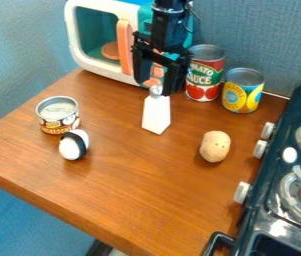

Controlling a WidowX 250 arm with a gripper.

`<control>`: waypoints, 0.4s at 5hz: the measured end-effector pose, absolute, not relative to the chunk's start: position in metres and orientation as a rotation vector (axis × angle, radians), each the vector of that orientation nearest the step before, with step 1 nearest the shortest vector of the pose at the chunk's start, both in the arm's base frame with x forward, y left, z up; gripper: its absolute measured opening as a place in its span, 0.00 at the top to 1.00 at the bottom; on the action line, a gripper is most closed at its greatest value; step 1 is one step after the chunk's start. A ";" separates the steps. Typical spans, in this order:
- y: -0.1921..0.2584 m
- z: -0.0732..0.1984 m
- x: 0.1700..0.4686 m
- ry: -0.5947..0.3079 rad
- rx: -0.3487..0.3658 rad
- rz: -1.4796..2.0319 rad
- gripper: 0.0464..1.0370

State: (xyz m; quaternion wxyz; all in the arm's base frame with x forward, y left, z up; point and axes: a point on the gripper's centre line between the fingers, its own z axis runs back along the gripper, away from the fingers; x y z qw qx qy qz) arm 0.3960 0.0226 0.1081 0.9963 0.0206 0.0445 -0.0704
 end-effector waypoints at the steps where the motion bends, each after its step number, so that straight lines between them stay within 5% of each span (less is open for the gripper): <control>1: 0.028 0.102 0.401 0.109 0.033 -0.141 0.04; 2: 0.028 0.093 0.402 0.132 0.026 -0.150 0.04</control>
